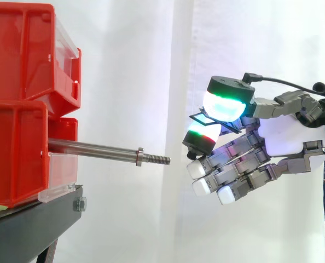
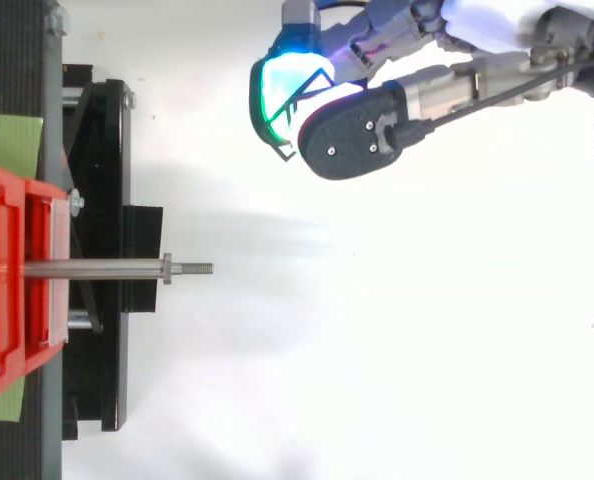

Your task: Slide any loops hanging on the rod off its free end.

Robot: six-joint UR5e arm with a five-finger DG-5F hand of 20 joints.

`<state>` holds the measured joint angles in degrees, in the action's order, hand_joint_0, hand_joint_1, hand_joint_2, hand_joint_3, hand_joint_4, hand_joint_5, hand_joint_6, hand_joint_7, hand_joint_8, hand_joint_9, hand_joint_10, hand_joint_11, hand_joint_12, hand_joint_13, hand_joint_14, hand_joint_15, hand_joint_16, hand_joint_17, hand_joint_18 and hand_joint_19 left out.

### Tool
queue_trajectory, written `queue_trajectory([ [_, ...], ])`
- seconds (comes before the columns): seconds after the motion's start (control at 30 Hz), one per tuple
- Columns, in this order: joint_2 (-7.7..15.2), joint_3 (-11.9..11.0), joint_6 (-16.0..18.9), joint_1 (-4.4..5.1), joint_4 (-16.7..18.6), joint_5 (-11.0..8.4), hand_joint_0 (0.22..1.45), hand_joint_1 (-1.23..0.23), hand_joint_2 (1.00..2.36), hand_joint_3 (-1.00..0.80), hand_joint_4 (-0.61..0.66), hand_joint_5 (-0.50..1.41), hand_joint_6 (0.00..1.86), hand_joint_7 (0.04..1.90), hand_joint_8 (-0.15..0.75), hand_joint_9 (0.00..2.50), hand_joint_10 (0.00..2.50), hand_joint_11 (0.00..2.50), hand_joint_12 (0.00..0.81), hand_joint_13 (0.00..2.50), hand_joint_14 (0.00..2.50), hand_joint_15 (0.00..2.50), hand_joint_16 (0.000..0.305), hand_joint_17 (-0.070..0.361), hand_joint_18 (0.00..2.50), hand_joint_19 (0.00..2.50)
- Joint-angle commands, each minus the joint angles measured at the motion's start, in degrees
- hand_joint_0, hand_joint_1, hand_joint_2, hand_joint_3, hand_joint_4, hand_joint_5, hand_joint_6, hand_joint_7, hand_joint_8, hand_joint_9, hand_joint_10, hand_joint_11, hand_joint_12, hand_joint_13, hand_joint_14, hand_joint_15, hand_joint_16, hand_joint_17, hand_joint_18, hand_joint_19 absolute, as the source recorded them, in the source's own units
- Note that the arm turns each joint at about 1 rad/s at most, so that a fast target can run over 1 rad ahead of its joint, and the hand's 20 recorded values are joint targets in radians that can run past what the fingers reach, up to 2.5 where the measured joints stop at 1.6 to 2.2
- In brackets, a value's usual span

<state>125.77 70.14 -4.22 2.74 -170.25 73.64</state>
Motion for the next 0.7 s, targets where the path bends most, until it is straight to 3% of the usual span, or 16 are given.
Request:
queue_trajectory([
  [0.0, 0.00, 0.00, 0.00, 0.07, 0.00, 0.01, 0.59, -0.59, 1.00, -0.50, 0.14, -0.15, 0.79, 1.10, 0.275, 0.90, 0.01, 0.35, 0.341, 0.78, 0.01, 0.16, 0.043, 0.097, 0.72, 0.37],
  [0.3, 0.00, 0.09, 0.00, -0.02, 0.00, -0.08, 0.54, -0.49, 1.00, -0.50, 0.15, -0.14, 0.76, 1.12, 0.284, 0.94, 0.01, 0.35, 0.354, 0.81, 0.01, 0.18, 0.045, 0.102, 0.75, 0.39],
  [0.5, 0.00, 0.00, 0.00, -0.02, 0.00, -0.08, 0.53, -0.58, 1.00, -0.50, 0.16, -0.14, 0.75, 1.15, 0.294, 0.94, 0.01, 0.36, 0.363, 0.81, 0.01, 0.18, 0.047, 0.107, 0.75, 0.39],
  [0.67, 0.00, 0.00, 0.00, -0.02, 0.00, -0.08, 0.61, -0.65, 1.00, -0.50, 0.14, -0.14, 0.74, 1.18, 0.281, 0.93, 0.01, 0.36, 0.350, 0.80, 0.01, 0.18, 0.045, 0.101, 0.74, 0.40],
])
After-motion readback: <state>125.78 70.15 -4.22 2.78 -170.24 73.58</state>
